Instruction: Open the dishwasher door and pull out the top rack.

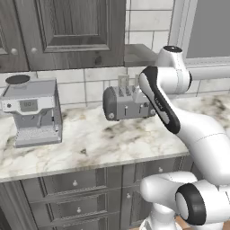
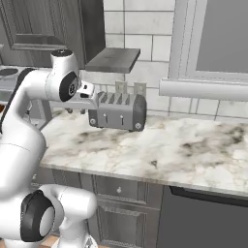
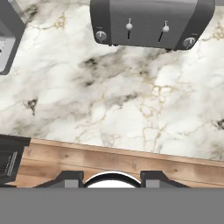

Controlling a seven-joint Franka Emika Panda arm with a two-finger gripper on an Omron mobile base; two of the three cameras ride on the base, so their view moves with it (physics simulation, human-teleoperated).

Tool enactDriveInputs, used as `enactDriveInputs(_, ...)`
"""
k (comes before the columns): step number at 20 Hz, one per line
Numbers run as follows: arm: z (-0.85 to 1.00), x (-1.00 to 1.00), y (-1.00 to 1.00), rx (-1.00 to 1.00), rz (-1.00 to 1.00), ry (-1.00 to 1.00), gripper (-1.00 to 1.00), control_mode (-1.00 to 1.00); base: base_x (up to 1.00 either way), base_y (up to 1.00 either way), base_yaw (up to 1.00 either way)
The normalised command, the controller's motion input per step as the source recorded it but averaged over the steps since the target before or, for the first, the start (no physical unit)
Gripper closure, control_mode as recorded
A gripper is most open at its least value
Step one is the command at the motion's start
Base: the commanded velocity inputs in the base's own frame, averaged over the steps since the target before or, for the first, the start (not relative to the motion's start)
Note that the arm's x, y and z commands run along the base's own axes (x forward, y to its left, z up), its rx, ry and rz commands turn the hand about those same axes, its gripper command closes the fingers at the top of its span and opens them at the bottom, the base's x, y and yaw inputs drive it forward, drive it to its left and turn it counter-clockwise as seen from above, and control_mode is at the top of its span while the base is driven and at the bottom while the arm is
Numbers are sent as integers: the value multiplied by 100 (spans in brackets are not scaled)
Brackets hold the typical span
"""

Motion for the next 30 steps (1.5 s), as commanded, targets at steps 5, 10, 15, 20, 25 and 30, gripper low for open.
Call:
enactDriveInputs(5, 0, 0, 0, 0, 0, 0, -100, 100, -7, 0, -4)
enactDriveInputs(10, 0, 0, 0, 0, 0, 0, -100, 100, -11, -2, -23)
enactDriveInputs(15, 0, 0, 0, 0, 0, 0, -100, 100, -9, -10, -27)
enactDriveInputs(20, 0, 0, 0, 0, 0, 0, -100, 100, -7, -9, -32)
enactDriveInputs(25, 0, 0, 0, 0, 0, 0, -100, 100, -8, -14, -35)
enactDriveInputs(30, 0, 0, 0, 0, 0, 0, -100, 100, -13, -24, -38)
